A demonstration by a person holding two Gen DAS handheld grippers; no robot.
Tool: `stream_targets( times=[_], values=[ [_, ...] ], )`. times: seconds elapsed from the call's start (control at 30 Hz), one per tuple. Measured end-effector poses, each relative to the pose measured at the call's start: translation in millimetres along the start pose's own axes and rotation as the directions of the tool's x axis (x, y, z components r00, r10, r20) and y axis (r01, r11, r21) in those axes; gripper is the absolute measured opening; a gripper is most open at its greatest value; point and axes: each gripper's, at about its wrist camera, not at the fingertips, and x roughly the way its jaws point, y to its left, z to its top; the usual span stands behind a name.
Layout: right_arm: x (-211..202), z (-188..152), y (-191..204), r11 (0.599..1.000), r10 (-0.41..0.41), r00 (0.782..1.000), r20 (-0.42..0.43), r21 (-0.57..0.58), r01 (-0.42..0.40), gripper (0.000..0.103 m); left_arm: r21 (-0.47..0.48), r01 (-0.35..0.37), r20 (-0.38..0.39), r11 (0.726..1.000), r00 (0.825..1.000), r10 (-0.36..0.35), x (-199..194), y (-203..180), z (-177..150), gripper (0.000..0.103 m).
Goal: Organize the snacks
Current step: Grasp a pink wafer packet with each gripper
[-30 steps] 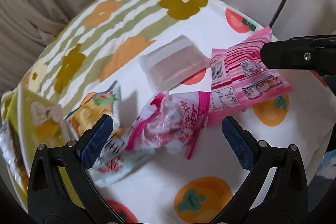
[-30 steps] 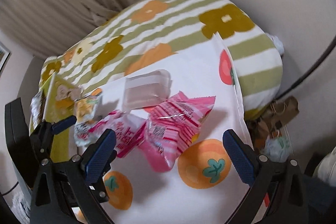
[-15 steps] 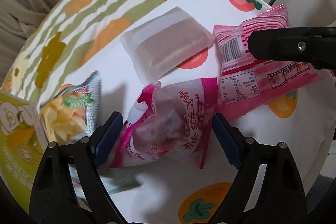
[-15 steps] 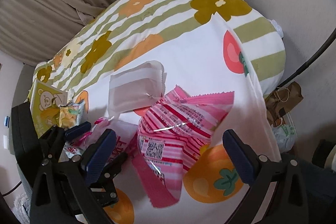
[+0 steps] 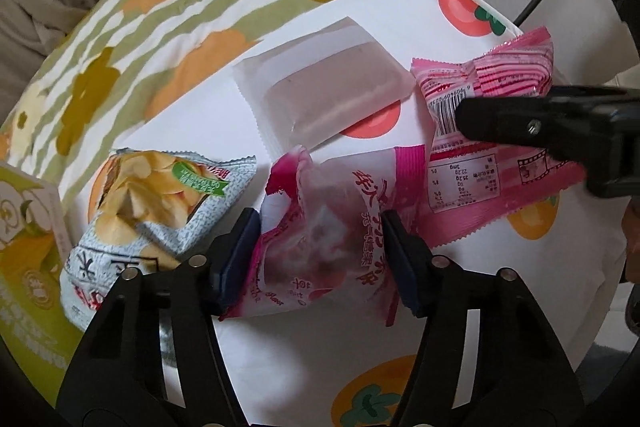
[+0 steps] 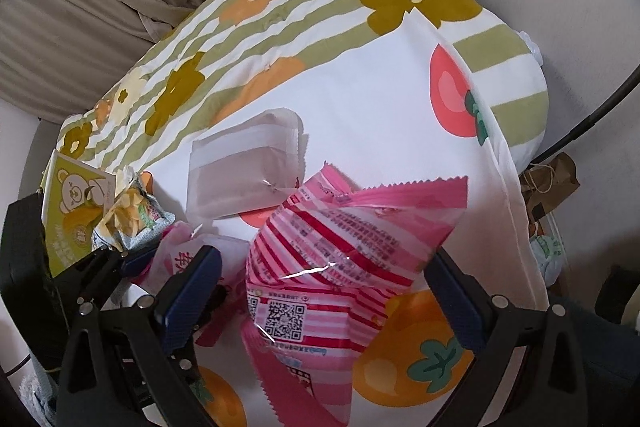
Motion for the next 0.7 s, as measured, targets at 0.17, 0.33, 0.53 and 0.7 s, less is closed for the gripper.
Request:
stream_targets(
  times=[0.17, 0.33, 0.53, 0.7],
  values=[
    [3, -3, -1, 1.000, 0.006, 1.000, -0.010, -0.011, -0.006, 0.087, -0.029, 0.001, -0.004, 1.000, 1.000, -0.001, -5, 0, -3, 0.057],
    [2, -4, -4, 0.999, 0.038, 0.999, -0.018, -0.018, -0.038, 0.069, -0.046, -0.011, 0.000, 0.999, 1.000, 0.011, -11, -3, -7, 0.057],
    [-9, -10, -4, 0.997, 0.052, 0.999, -0.004, -0.060, -0.052, 0.061, -0.085, -0.038, 0.023, 0.996, 0.999, 0.040, -28, -8, -14, 0.057],
    [-32, -17, -3, 0.993, 0.055, 0.998, 0.026, -0.103, -0.052, 0.061, -0.126, -0.060, 0.051, 0.990, 0.996, 0.067, -49, -16, -21, 0.057]
  ],
)
